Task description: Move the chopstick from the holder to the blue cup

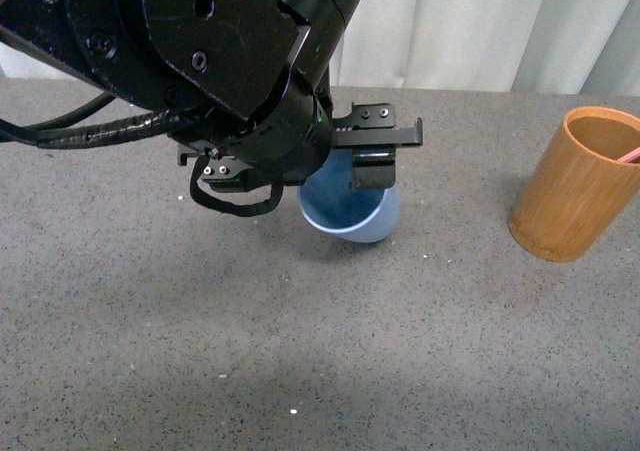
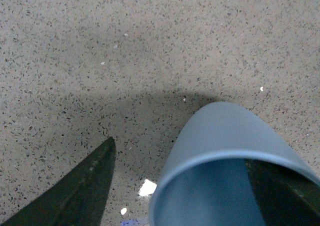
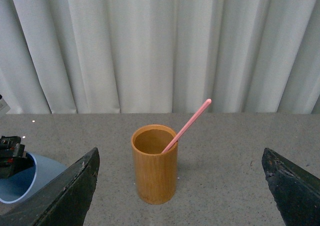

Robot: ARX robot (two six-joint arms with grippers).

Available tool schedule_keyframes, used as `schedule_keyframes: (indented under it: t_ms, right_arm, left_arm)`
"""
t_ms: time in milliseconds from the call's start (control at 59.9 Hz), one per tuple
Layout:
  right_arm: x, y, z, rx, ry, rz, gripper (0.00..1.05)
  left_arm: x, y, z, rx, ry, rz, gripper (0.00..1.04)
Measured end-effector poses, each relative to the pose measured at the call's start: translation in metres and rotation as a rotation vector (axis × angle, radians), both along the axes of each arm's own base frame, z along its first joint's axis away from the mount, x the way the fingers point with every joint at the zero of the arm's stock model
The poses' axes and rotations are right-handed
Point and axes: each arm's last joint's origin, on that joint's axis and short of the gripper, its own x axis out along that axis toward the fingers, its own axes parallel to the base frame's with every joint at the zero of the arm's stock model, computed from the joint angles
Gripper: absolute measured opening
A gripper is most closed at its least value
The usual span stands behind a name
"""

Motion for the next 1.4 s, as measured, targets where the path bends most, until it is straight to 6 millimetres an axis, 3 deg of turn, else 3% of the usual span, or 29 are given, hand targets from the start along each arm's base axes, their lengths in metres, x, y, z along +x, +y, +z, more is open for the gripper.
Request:
schedule_keyframes:
  t_ms: [67, 134, 551, 1085, 1185, 1269, 1302, 1402]
  right_arm:
    - [0.0, 0.0, 0.0, 0.0, 0.0, 0.0, 0.95]
    - [0.0, 0.0, 0.0, 0.0, 0.0, 0.0, 0.95]
    - [0.0, 0.0, 0.0, 0.0, 0.0, 0.0, 0.95]
    - [0.0, 0.0, 0.0, 0.0, 0.0, 0.0, 0.95]
    - [0.0, 0.0, 0.0, 0.0, 0.0, 0.0, 0.95]
    - [0.0, 0.0, 0.0, 0.0, 0.0, 0.0, 0.95]
    - [0.0, 0.0, 0.0, 0.0, 0.0, -0.001, 0.95]
    - [0.0, 0.0, 0.0, 0.0, 0.0, 0.0, 0.95]
  left_arm:
    - [0.004, -0.003, 0.006, -0.009, -0.012, 0.0, 0.93]
    - [0.005, -0.005, 0.009, -0.013, -0.019, -0.002, 1.0]
    - [0.004, -0.01, 0.01, -0.018, -0.016, -0.016, 0.98]
    - [0.007, 0.006, 0.014, -0.059, -0.052, 0.089, 0.98]
    - [0.002, 0.025, 0.013, 0.021, -0.39, 0.167, 0.82]
    - [-0.023, 0.063, 0.022, 0.032, -0.622, 0.162, 0.68]
    - [-0.036, 0.085, 0.034, 0.032, -0.713, 0.166, 0.61]
    - [-0.069, 0.129, 0.059, 0.028, -0.849, 0.187, 0.45]
